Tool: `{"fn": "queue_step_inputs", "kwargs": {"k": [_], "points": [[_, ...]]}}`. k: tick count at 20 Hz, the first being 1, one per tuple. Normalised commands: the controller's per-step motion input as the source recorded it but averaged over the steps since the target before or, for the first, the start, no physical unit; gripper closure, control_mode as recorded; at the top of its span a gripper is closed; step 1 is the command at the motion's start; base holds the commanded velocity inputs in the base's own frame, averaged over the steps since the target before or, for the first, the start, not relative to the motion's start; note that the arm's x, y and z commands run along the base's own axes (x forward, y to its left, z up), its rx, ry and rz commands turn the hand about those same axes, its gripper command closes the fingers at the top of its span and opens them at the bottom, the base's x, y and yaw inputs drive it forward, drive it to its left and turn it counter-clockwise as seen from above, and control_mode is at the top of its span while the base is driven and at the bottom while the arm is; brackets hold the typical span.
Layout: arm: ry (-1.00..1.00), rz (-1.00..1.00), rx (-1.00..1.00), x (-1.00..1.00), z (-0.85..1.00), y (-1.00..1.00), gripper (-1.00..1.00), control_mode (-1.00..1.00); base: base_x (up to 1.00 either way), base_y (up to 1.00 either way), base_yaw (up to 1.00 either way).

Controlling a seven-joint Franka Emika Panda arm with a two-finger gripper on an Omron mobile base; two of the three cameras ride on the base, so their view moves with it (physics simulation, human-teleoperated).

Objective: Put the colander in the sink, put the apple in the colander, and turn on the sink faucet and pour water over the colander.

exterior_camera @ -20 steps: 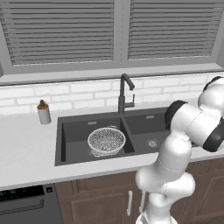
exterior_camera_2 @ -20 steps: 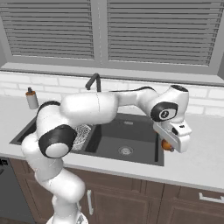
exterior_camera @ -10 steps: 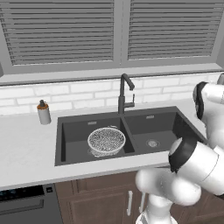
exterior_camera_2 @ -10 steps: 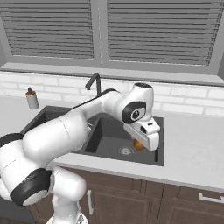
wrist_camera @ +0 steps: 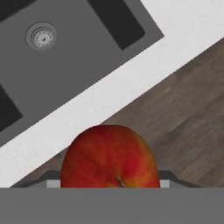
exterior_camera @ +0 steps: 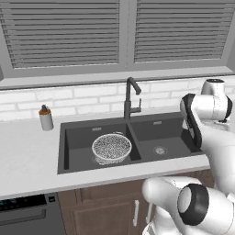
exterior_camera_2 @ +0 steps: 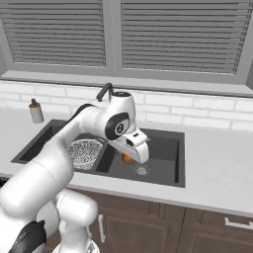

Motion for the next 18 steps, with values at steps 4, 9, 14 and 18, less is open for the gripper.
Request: {"fn": "queue_step_inputs", "kwargs": {"k": [4,9,14,18], "points": [[0.01,0.22,0.00,0.19,0.11,0.66,1.00,-1.00,0.00,0.00,0.00],[0.02,0.19,0.00,0.03,0.04,0.80,1.00,-1.00,0.00,0.00,0.00],[0.05,0.18,0.00,0.08,0.01,0.93,1.00,-1.00,0.00,0.00,0.00],[0.04,0.17,0.00,0.17,0.00,0.91,1.00,-1.00,0.00,0.00,0.00]]}}
